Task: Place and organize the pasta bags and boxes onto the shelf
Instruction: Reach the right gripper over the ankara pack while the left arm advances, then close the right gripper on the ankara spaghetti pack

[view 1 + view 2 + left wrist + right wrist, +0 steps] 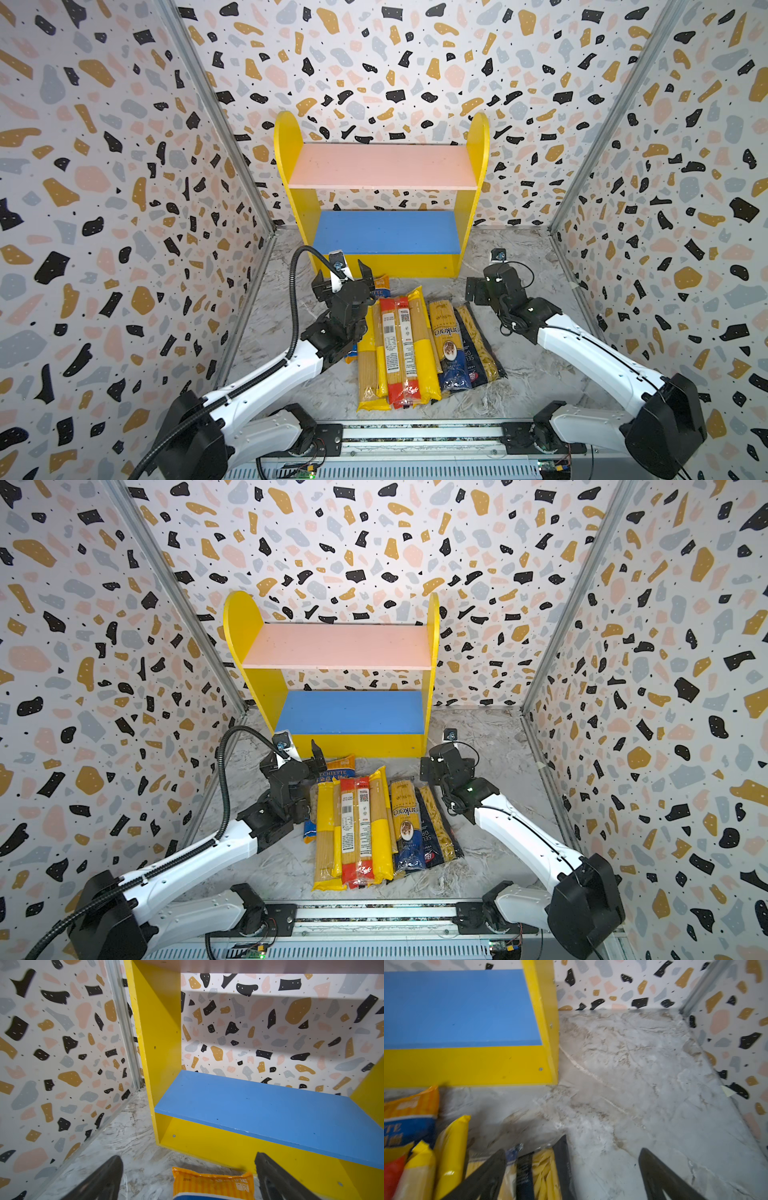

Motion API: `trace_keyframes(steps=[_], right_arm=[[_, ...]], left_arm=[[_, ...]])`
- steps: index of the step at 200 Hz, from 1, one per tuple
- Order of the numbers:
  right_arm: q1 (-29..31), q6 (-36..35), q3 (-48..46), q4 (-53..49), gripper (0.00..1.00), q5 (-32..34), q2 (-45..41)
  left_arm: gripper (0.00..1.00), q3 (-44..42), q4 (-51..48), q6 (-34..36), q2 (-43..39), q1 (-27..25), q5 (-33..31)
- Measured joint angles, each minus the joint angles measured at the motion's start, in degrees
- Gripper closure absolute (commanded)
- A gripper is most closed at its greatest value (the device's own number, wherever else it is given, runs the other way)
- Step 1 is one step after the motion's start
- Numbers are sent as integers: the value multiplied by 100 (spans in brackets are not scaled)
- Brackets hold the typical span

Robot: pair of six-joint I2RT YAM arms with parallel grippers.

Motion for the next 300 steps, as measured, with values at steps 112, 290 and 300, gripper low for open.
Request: trace_keyframes(steps=[112, 290, 300], right_arm=[[1412, 1021, -619, -1394, 14, -1023, -564], [2929, 2476, -249, -1882, 26, -498, 1388], [2929, 2492, -227, -1851, 30, -492, 1453]], left_arm=[[0, -922, -1996, -1751, -1567, -87, 2662], [0, -1049, -2583, -1891, -2155, -116, 3230], [0, -1049, -2618, -1888, -2184, -116, 3228]])
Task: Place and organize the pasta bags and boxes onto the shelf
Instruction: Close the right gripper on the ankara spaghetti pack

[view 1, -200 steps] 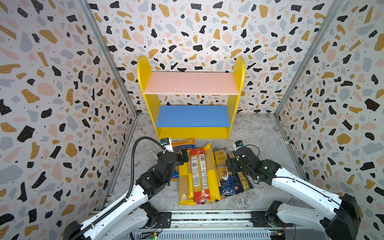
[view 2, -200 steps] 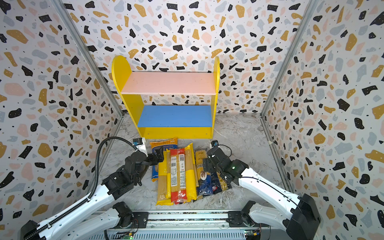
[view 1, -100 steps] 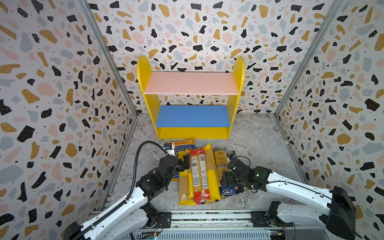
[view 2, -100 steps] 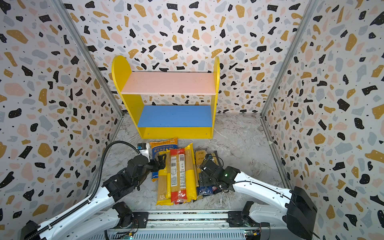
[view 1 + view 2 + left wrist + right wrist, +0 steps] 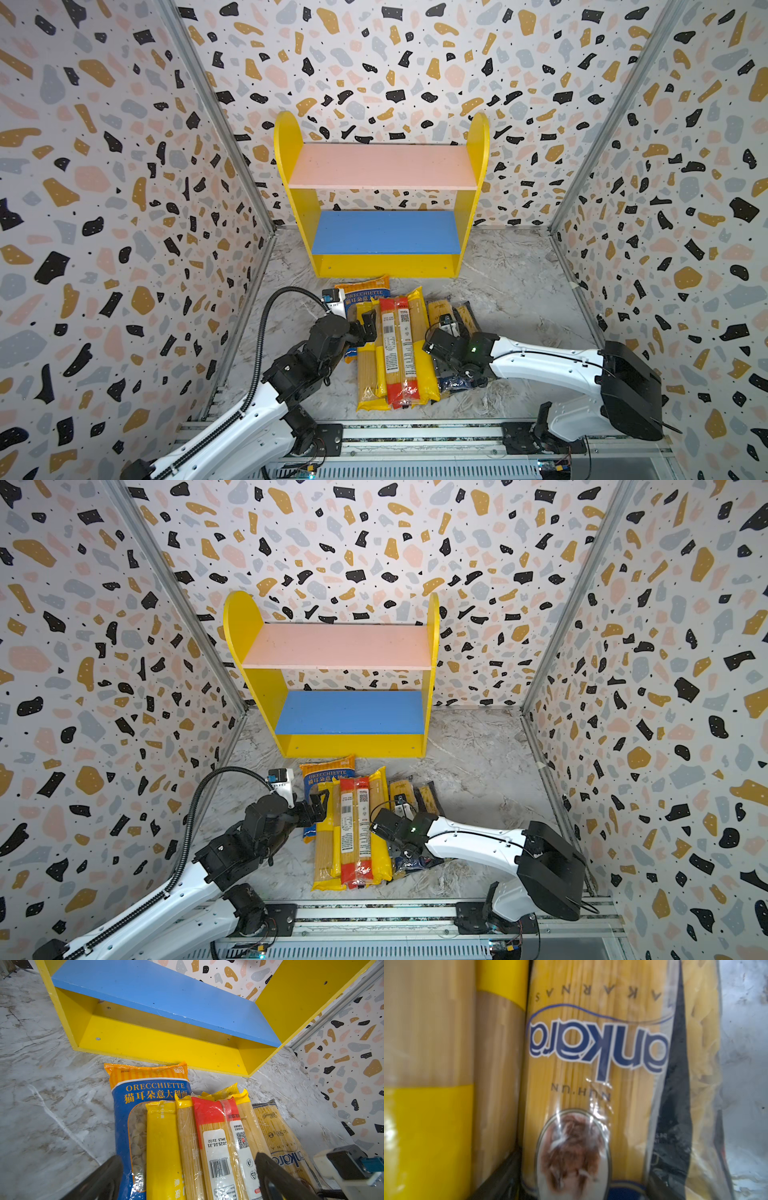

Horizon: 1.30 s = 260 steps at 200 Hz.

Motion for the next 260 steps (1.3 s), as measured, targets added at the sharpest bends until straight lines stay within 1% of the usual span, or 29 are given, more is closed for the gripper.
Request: trace_keyframes(steps=[28, 59, 76, 86, 107, 127, 161, 194, 229, 260], right_arm=[[0, 72, 0, 85, 47, 9, 55], [-26, 160, -210, 334, 56, -61, -131], [-136, 157, -444, 514, 65, -212, -380], [-258, 146, -577, 632, 68, -341, -553], [-538, 66, -841, 826, 70, -723, -929], [-798, -68, -962, 800, 74, -979, -1215], [-1292, -387, -975, 643, 77, -1263, -1381], [-1788, -660, -1088, 623, 81, -1725, -1698], [-2057, -789, -1193, 638, 82, -2258, -1969], [-2149, -817, -1193, 651, 84, -2660, -2057]], left_arm=[[0, 0, -90, 4, -59, 0, 0], [0, 0, -120, 4, -68, 0, 13], [0, 0, -120, 4, -66, 0, 31], [0, 0, -120, 4, -55, 0, 42], [0, 0, -120, 4, 0, 0, 50], [0, 0, -120, 2, 79, 0, 55], [0, 4, -133, 0, 184, 0, 57], [0, 61, -173, 0, 227, -2, 76], [0, 186, -177, -2, 302, -2, 138], [0, 216, -175, 0, 428, -4, 177]])
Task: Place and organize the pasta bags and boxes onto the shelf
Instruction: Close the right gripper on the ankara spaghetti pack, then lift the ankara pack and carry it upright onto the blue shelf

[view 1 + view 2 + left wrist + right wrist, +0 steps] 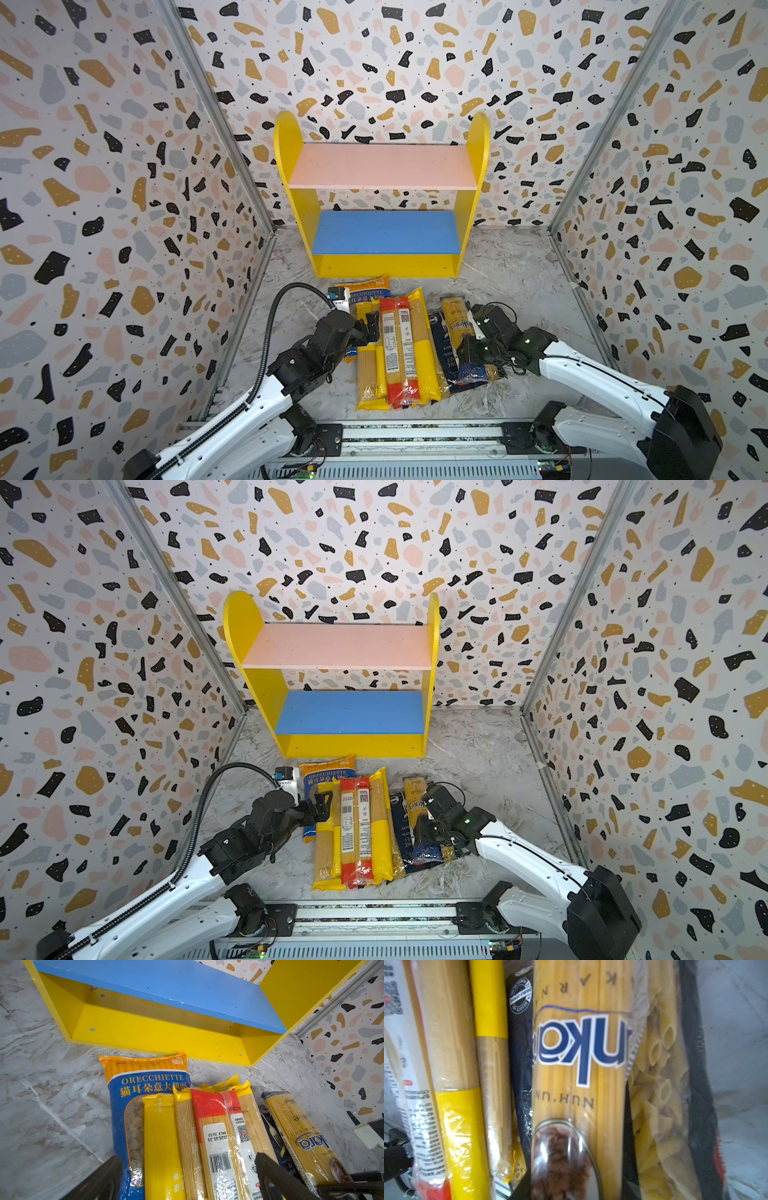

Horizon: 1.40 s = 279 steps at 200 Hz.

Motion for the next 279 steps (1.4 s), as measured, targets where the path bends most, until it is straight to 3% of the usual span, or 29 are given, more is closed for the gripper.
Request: trace_keyframes(steps=[81, 145, 279], right_arm=[[-483, 35, 2, 382, 88, -957, -20], [-566, 66, 225, 586, 89, -1248, 48], [-575, 184, 1818, 1786, 88, -1923, 1705]], left_arm=[[0, 0, -7, 0, 46, 2, 13], [0, 24, -76, 15, 50, 2, -20], [0, 389, -835, -264, -490, 2, -299]])
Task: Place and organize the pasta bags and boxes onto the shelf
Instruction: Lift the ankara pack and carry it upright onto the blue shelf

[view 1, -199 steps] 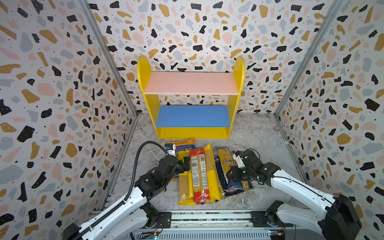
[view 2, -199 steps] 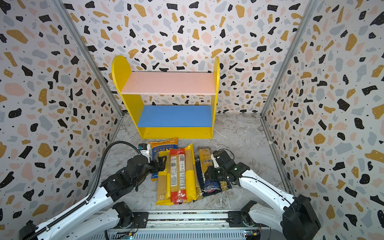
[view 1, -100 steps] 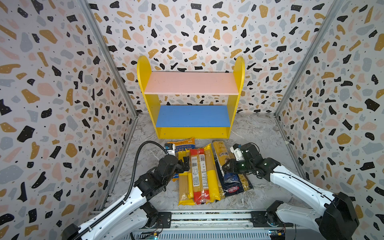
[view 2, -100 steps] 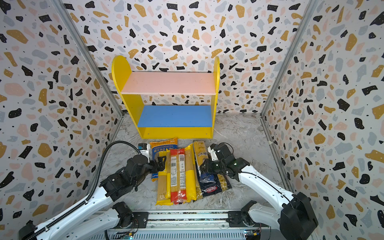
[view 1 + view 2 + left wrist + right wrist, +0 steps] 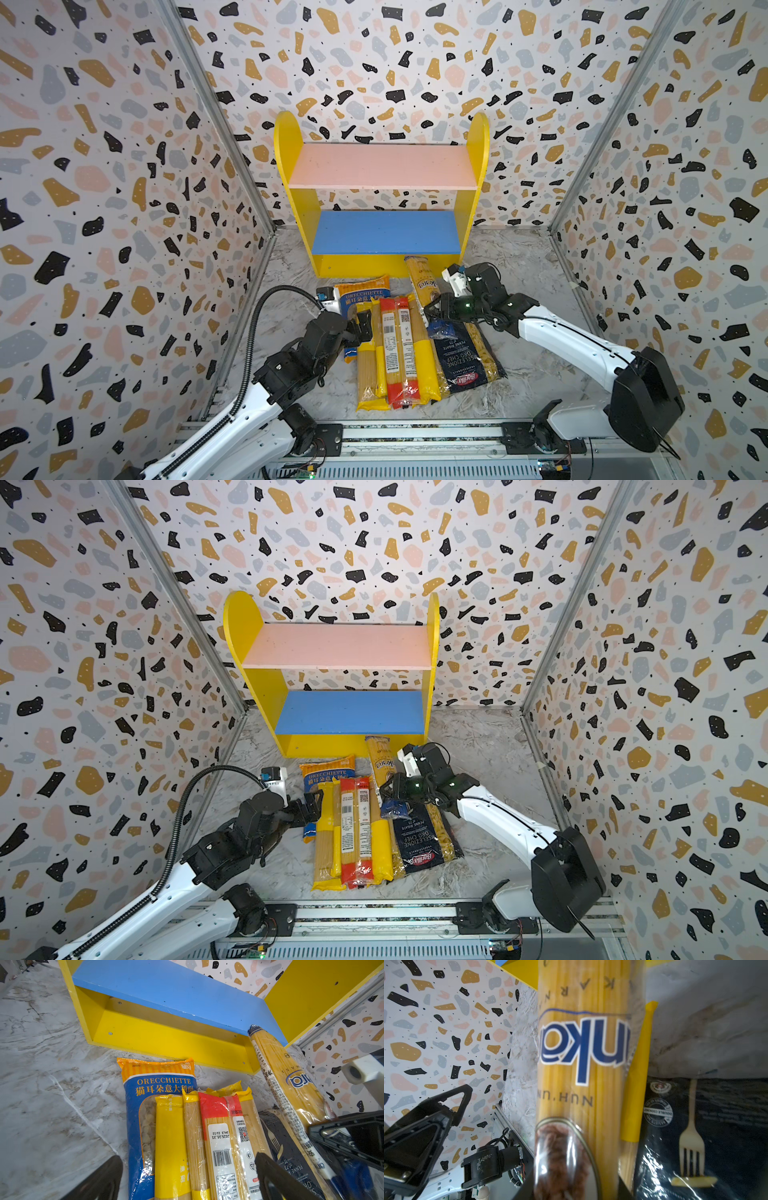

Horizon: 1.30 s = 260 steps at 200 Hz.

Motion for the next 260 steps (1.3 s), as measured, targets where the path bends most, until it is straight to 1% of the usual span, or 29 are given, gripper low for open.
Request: trace_keyframes(steps=[76, 143, 202, 260], right_arm=[[0, 92, 1040, 695, 88, -116, 1117], [127, 367, 2741, 1362, 89, -168, 2765], [339, 695, 4614, 1537, 89, -164, 4382], [509, 1054, 7226, 1353, 89, -114, 6148]], left_arm=[[0, 170, -175, -61, -76, 0, -111], [1, 157, -417, -354, -514, 0, -214], [1, 109, -612, -623, -765, 0, -302], [1, 9, -905, -874, -1207, 0, -356]])
